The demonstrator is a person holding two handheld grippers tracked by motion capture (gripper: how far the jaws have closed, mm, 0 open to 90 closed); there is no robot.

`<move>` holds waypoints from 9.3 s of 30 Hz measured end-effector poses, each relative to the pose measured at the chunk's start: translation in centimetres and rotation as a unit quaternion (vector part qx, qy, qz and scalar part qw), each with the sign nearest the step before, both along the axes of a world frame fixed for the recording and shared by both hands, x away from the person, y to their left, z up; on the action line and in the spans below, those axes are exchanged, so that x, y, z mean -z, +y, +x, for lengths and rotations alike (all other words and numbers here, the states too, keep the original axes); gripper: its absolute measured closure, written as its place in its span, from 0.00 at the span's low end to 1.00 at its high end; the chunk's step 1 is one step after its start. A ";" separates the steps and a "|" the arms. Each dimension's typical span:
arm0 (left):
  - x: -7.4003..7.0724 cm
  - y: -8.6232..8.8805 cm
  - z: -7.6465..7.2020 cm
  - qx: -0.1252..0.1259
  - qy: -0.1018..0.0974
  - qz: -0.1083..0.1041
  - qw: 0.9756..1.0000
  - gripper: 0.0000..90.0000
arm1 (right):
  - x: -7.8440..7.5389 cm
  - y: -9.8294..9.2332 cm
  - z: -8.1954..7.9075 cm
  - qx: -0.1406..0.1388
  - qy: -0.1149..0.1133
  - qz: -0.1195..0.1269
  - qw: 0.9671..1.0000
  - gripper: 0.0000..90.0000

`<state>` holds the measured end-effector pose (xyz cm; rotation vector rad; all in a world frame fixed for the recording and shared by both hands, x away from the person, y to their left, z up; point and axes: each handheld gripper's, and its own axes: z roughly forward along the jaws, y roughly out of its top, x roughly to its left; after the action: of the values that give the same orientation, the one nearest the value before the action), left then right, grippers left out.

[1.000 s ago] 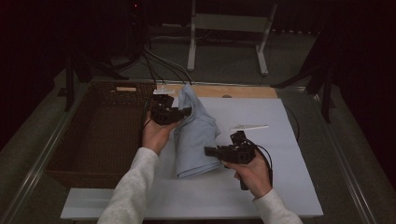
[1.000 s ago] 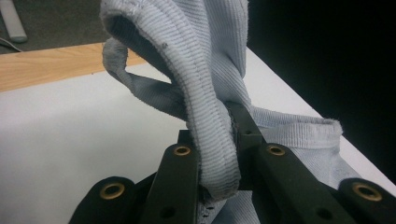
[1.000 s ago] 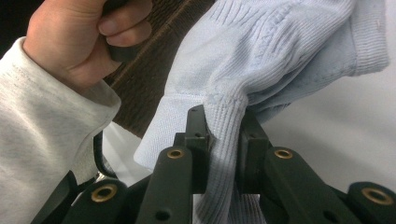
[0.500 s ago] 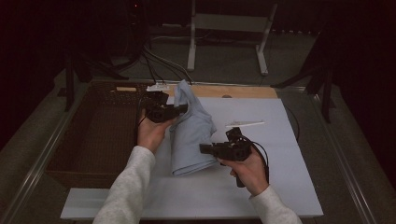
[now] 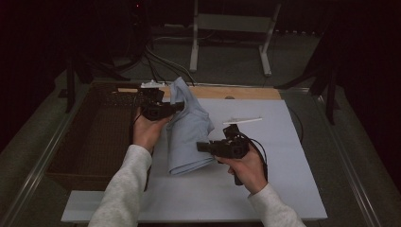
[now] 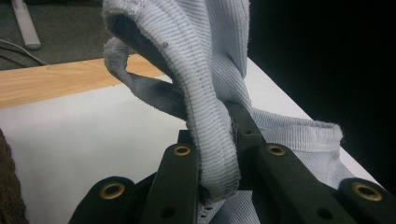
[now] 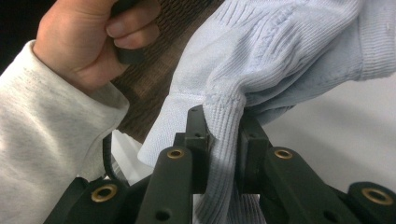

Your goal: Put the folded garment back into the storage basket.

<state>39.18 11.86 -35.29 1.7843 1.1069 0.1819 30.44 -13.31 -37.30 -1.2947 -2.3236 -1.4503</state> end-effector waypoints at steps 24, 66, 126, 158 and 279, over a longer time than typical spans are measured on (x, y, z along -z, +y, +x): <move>-0.8 2.0 0.4 -0.011 -0.004 -0.006 1.000 0.93 | -0.8 2.1 1.2 -0.005 0.000 0.012 1.000 0.88; -2.7 3.8 1.1 -0.029 -0.018 -0.006 0.999 0.93 | -2.2 5.0 3.0 -0.002 -0.011 0.015 1.000 0.88; -3.6 7.6 0.9 -0.067 -0.022 0.007 0.998 0.93 | -2.4 10.5 4.4 -0.015 -0.013 0.018 1.000 0.88; -3.1 11.4 0.5 -0.088 -0.019 0.017 0.996 0.93 | -1.1 14.5 4.8 -0.022 -0.004 0.015 1.000 0.88; -0.8 21.7 -3.1 -0.150 0.013 0.057 0.987 0.93 | 3.9 26.5 1.5 -0.092 0.046 -0.043 0.994 0.88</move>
<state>36.07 33.52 -34.44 1.7162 1.4059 0.4106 31.94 13.19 -41.18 -1.1070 -2.3954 -1.2234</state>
